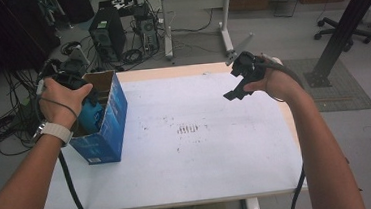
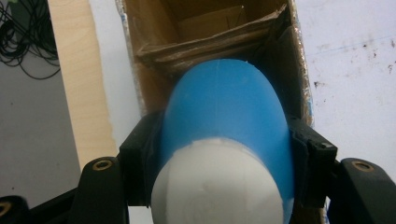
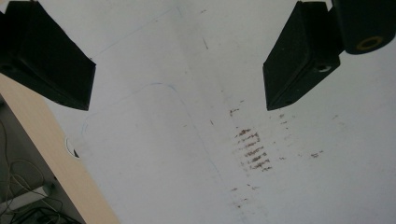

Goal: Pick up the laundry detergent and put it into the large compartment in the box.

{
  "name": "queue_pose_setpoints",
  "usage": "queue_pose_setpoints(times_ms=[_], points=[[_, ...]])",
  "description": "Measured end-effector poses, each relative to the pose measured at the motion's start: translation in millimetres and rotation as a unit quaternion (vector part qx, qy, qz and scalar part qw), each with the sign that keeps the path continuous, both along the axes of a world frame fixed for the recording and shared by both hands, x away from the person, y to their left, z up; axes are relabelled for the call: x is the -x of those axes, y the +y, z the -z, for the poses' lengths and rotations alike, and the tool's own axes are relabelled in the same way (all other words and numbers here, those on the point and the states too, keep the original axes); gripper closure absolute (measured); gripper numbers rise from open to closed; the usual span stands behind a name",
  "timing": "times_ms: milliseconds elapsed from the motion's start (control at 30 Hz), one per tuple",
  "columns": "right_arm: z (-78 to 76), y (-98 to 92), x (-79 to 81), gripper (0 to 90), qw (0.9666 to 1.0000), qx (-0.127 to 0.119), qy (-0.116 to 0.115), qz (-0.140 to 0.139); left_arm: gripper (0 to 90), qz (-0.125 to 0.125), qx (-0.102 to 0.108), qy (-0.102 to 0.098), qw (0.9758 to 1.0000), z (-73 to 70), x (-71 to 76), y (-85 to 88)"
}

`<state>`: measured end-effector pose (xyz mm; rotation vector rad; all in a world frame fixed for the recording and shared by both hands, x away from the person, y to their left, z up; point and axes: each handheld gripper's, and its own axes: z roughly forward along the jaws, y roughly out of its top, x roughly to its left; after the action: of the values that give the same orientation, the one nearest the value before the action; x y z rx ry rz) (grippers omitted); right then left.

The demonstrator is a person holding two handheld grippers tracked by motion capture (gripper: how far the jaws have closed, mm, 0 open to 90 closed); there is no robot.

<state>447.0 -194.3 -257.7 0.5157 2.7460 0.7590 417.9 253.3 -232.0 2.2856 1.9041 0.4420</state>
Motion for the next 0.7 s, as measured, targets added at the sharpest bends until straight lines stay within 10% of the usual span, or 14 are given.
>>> queue_pose_setpoints(times_ms=[700], points=[[2.0, -1.9, 1.0, 9.3, 1.0000, 0.000, 0.000, 0.001, 37.9, -0.003, -0.004, 0.011, 0.9999, 29.8, -1.9, 1.2]])
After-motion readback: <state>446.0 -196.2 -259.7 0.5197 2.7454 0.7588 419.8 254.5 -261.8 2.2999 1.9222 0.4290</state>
